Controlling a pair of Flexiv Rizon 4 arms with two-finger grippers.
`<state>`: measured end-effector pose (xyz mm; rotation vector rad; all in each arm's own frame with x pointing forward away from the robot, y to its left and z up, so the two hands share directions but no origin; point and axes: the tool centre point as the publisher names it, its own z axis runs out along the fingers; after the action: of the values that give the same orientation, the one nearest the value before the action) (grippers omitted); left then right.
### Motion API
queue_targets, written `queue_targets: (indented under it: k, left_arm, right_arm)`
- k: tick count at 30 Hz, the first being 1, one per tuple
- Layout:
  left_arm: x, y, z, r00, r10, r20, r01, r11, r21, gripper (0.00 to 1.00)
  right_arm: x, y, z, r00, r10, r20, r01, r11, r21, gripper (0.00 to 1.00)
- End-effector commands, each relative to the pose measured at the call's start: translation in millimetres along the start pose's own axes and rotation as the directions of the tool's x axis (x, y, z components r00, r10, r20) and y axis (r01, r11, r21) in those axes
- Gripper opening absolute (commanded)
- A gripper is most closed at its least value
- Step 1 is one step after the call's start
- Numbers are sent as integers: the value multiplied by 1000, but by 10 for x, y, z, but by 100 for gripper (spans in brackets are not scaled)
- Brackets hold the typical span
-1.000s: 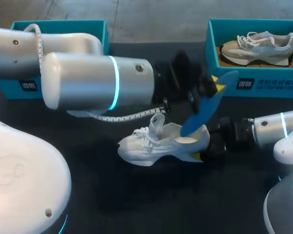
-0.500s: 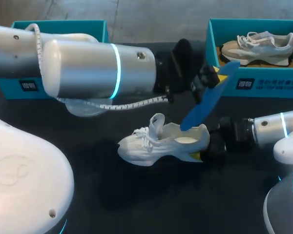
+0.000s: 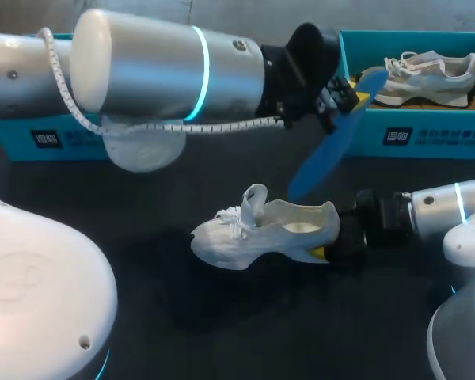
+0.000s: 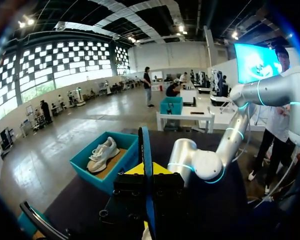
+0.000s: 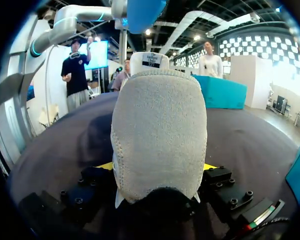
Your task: Take the shoe out of the shoebox, open the shoe tongue, remove and reinsert the insole, then place the shoe into the shoebox
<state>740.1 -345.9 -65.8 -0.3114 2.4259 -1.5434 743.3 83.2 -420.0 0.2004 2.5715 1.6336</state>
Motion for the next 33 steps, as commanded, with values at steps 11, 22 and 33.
queue_targets:
  k: [11,22,33]
  left_arm:
    - [-167,-195,-273,909,2,-416,-15,1000,-27,0]
    - [-188,-305,-430,886,79,-457,-80,997,18,0]
    - [-208,-426,-626,881,114,-459,-93,993,68,0]
  right_arm:
    - [5,14,6,1000,0,1,0,1000,5,0]
    - [5,14,6,1000,0,1,0,1000,5,0]
    - [5,14,6,1000,0,1,0,1000,5,0]
